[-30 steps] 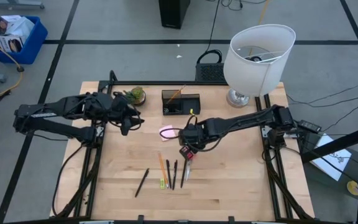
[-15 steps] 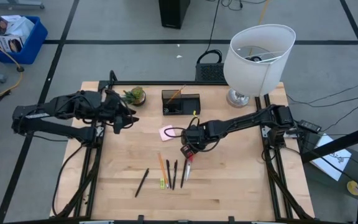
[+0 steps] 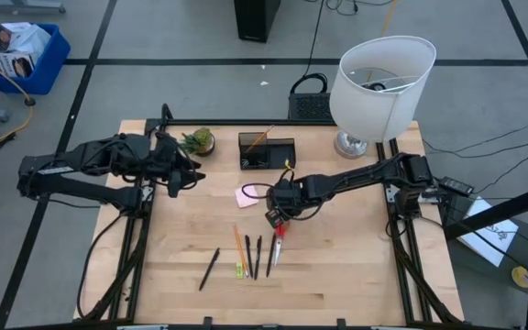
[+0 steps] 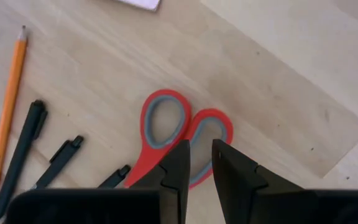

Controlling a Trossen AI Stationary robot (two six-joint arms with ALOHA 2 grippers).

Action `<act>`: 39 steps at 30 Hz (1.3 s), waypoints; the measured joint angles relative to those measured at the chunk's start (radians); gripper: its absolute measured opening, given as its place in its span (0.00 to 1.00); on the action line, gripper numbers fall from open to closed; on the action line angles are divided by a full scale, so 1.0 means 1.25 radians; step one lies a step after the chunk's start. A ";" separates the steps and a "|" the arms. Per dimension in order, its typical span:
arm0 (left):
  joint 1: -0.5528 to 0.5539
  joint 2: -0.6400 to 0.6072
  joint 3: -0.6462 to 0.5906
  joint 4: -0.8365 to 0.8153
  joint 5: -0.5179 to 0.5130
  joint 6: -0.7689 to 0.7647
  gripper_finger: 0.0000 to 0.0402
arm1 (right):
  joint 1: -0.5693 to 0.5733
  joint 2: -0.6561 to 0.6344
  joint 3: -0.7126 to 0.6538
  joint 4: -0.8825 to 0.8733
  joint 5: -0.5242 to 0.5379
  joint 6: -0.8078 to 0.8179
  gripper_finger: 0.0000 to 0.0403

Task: Pick and place office supplies into organizer
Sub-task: Put the red scissors into the black desk organizer

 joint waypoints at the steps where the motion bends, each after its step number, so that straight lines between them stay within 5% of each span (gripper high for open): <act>1: 0.000 0.000 0.000 0.000 0.000 0.000 0.58 | -0.003 0.000 0.000 0.000 0.000 -0.003 0.15; 33: 0.000 0.000 0.000 0.001 0.001 -0.001 0.58 | -0.005 -0.006 -0.143 0.184 -0.050 -0.019 0.15; 39: 0.000 0.000 0.000 0.001 0.001 -0.001 0.58 | -0.005 -0.020 -0.143 0.222 -0.112 0.016 0.15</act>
